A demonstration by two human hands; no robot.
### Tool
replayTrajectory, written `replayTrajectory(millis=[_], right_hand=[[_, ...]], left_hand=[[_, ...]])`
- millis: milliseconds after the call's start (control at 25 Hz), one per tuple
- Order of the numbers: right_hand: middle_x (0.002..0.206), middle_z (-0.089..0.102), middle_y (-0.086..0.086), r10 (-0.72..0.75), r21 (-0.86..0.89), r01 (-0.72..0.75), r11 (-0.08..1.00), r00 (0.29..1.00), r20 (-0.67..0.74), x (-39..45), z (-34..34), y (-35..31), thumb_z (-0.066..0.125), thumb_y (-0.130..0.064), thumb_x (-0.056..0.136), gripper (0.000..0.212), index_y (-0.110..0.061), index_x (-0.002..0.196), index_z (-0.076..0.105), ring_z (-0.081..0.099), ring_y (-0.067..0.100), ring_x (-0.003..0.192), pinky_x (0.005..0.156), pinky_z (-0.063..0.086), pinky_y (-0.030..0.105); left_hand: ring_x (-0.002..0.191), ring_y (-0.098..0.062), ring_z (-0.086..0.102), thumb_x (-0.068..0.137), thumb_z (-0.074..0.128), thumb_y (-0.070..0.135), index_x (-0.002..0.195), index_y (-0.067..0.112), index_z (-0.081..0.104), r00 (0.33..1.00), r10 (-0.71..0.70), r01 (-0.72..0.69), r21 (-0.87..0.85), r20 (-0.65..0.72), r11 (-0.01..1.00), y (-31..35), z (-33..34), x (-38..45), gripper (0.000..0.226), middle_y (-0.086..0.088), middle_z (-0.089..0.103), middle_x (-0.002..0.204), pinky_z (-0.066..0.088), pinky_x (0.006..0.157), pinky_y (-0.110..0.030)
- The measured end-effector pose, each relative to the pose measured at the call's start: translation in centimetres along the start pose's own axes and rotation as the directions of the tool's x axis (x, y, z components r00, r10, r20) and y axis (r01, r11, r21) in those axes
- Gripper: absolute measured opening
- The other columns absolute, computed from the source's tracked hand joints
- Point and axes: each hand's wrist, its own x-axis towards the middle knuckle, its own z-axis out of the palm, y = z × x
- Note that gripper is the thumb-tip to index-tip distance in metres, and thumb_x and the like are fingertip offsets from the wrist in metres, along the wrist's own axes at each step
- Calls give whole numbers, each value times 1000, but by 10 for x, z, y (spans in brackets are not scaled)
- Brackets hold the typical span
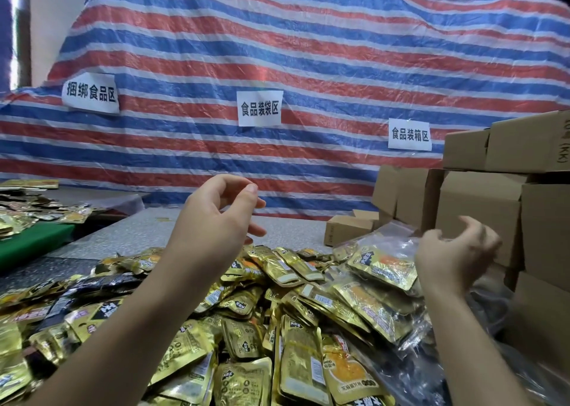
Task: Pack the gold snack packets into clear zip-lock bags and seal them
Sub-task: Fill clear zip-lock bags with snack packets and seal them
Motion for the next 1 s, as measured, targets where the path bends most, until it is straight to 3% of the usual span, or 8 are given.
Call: replayTrajectory(millis=[80, 160, 240, 320, 520, 680, 840, 1000], right_hand=[[121, 55, 13, -178, 22, 177, 984, 965, 195, -5, 1, -12, 56, -12, 92, 22, -9, 113, 61, 56, 23, 95, 77, 49, 35], [113, 57, 10, -246, -48, 298, 953, 860, 447, -14, 6, -16, 53, -20, 96, 19, -10, 109, 63, 56, 21, 92, 74, 49, 35], [118, 59, 11, -194, -184, 382, 906, 758, 623, -21, 13, -9, 50, -28, 96, 29, -11, 116, 63, 56, 28, 103, 85, 51, 41], [121, 62, 10, -52, -304, 387, 870, 687, 725, -26, 17, 2, 48, -33, 97, 37, -12, 125, 59, 58, 28, 105, 86, 51, 39], [105, 63, 4, 75, -358, 296, 885, 669, 739, -26, 20, 14, 50, -37, 95, 33, -16, 120, 57, 58, 21, 90, 69, 47, 33], [95, 63, 3, 27, -336, 329, 883, 677, 735, -27, 21, 11, 51, -36, 94, 24, -16, 105, 60, 58, 22, 86, 73, 51, 35], [102, 66, 5, -36, -308, 385, 870, 673, 739, -28, 13, 5, 50, -38, 95, 26, -17, 103, 63, 60, 24, 90, 80, 54, 39], [117, 63, 5, -68, -310, 459, 833, 641, 764, -35, -4, 2, 51, -38, 97, 32, -15, 116, 64, 58, 25, 103, 86, 52, 41]], left_hand=[[68, -11, 72, 99, 52, 33, 97, 33, 61, 1000, 8, -8, 7, 3, 1000, 1, 0, -1, 9, 18, 71, 89, 53, 60, -28], [68, -11, 72, 100, 52, 32, 96, 32, 61, 1000, 8, -8, 11, 7, 1000, 2, -1, -2, 10, 18, 71, 88, 52, 60, -28], [67, -10, 72, 100, 51, 32, 96, 30, 62, 1000, 9, -9, 11, 6, 1000, 3, -2, -3, 12, 17, 71, 87, 52, 59, -27], [67, -10, 71, 100, 50, 31, 95, 29, 63, 1000, 15, -15, 12, 5, 1000, 5, -3, -3, 13, 17, 71, 86, 51, 58, -25], [65, -8, 71, 101, 50, 31, 93, 28, 63, 999, 20, -21, 43, 28, 999, 5, 0, -5, 15, 17, 71, 84, 49, 53, -17], [63, -8, 70, 101, 49, 31, 93, 26, 63, 999, 22, -23, 44, 31, 999, 9, 1, -6, 17, 18, 70, 82, 50, 54, -17], [63, -7, 69, 100, 49, 32, 92, 26, 64, 998, 52, -54, 54, 41, 997, 18, 3, -12, 18, 15, 70, 82, 51, 60, -25], [64, -7, 69, 101, 49, 32, 87, 26, 65, 987, 116, -129, 119, 110, 985, 28, 4, -21, 22, 11, 71, 80, 54, 60, -26]])
